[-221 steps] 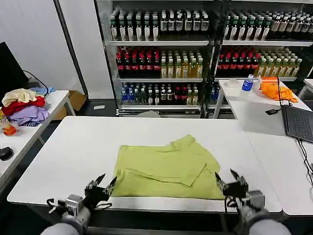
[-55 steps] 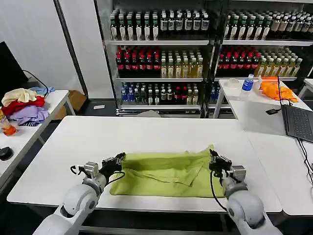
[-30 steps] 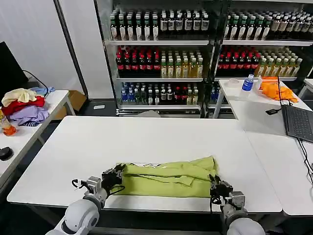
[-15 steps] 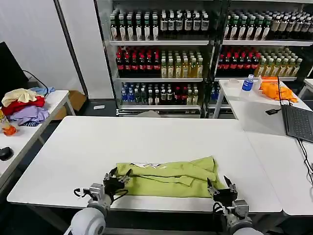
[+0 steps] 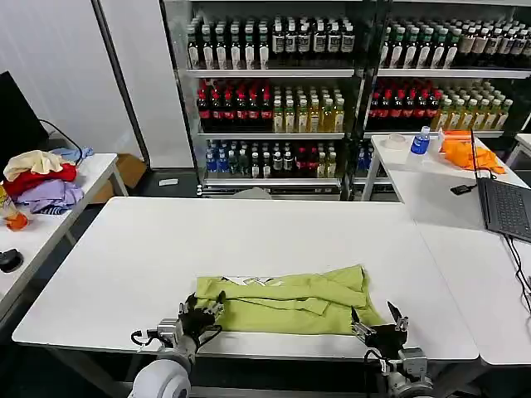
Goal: Fold and organize the clothes.
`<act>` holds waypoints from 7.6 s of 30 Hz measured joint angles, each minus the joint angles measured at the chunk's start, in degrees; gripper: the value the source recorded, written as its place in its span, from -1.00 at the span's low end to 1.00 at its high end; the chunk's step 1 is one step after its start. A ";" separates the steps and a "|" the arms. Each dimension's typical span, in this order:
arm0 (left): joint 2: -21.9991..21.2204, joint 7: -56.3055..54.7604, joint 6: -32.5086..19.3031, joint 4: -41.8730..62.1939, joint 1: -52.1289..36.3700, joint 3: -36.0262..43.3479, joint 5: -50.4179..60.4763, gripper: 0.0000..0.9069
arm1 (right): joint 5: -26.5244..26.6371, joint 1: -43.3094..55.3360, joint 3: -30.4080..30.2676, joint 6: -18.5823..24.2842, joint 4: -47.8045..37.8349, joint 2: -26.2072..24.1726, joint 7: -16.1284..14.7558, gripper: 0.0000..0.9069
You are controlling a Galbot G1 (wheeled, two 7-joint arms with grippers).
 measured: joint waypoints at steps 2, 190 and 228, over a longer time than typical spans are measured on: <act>-0.26 -0.05 -0.04 -0.01 0.03 -0.16 -0.60 -0.96 | -0.08 -0.09 -0.02 0.05 0.14 0.17 0.02 1.00; 19.95 16.20 4.14 -1.85 1.97 -17.82 3.11 -0.96 | 1.35 -3.47 4.45 1.73 5.74 0.80 -0.24 1.00; -6.26 6.78 0.33 11.24 -26.34 17.53 -8.26 1.00 | -0.76 -4.23 3.05 0.52 9.07 1.74 -0.40 1.00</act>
